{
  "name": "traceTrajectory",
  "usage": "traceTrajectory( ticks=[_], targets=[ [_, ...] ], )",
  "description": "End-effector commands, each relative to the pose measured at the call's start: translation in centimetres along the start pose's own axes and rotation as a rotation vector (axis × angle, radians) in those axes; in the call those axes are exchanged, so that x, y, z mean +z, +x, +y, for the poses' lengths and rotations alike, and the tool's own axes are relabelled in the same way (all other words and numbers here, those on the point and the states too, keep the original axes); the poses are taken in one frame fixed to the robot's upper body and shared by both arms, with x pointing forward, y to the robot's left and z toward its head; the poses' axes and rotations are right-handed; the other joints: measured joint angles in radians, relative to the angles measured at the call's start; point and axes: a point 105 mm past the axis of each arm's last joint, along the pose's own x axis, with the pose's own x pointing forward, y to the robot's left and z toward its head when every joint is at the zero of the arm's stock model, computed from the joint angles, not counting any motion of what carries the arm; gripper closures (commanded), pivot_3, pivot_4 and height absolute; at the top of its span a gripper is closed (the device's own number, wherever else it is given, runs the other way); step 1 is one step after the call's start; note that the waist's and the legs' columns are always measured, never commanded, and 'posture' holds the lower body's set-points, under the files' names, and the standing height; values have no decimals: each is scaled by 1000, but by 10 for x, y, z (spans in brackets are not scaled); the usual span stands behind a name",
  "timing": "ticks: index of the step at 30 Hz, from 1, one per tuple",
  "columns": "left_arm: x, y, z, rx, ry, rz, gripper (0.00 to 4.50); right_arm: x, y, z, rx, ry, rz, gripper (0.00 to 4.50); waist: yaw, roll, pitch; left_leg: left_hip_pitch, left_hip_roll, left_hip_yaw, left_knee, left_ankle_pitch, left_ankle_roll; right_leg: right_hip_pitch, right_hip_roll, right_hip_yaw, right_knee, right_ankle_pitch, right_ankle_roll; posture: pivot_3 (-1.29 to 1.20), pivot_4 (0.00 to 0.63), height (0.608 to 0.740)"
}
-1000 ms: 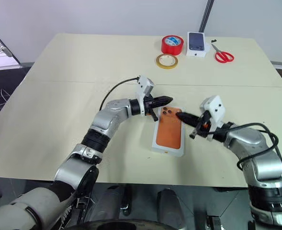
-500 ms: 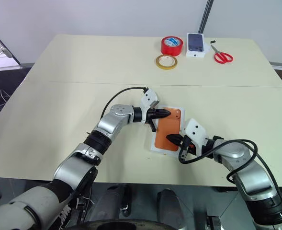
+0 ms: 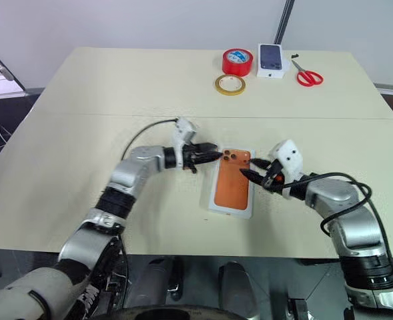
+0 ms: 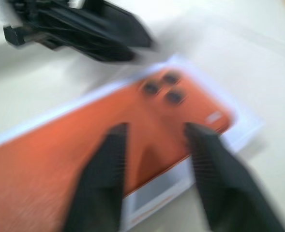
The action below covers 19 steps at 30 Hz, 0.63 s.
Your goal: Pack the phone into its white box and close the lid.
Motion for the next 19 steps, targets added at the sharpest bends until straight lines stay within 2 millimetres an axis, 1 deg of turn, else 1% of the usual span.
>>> traceTrajectory(
  ticks=[1,2,3,4,6,10,12,13,16,19],
  targets=[
    [26,-35,14,88,116,-63,674,16,-12,-9,1,-56,-43,540,2,0,0,0,0,0,0,0,0,0,0,0,0,0,0,0,150,728],
    [27,-46,21,128,136,-52,173,16,-16,-12,-7,-76,-33,51,3,0,0,0,0,0,0,0,0,1,0,0,-1,0,0,0,150,728],
    [25,-56,24,140,135,-39,78,15,-20,-13,0,-78,-25,17,3,0,0,0,-1,0,0,0,0,1,-1,0,-1,0,0,0,150,728],
    [24,-70,26,146,141,-36,78,14,-26,-13,12,-79,-11,17,2,0,0,0,-1,0,0,0,0,1,-1,0,-1,0,0,0,150,728],
    [14,-96,30,170,159,-2,78,11,-38,-13,45,-40,8,17,2,0,0,0,-1,0,0,0,0,1,-1,0,-1,0,0,0,150,728],
    [-5,-131,33,227,139,56,78,3,-54,-17,49,-42,54,17,2,0,0,0,0,0,-1,0,0,1,-2,0,-1,0,0,0,150,728],
    [-7,-140,31,232,144,55,78,2,-57,-20,43,-37,54,17,3,0,0,1,0,0,-1,0,0,2,-4,0,-1,0,0,0,150,728],
    [-8,-145,30,238,121,49,78,2,-58,-23,33,-22,45,17,4,0,0,1,-1,0,-1,0,0,2,-5,0,-1,0,0,0,150,728],
    [-10,-158,29,263,95,57,78,-4,-64,-28,17,8,52,17,2,0,0,1,-1,0,-1,0,0,1,-6,0,-1,0,0,0,150,728],
    [-13,-167,28,274,107,77,78,-8,-65,-33,10,15,55,17,0,0,0,1,-1,0,-1,0,0,1,-6,0,-1,0,0,0,150,728]
  ],
)
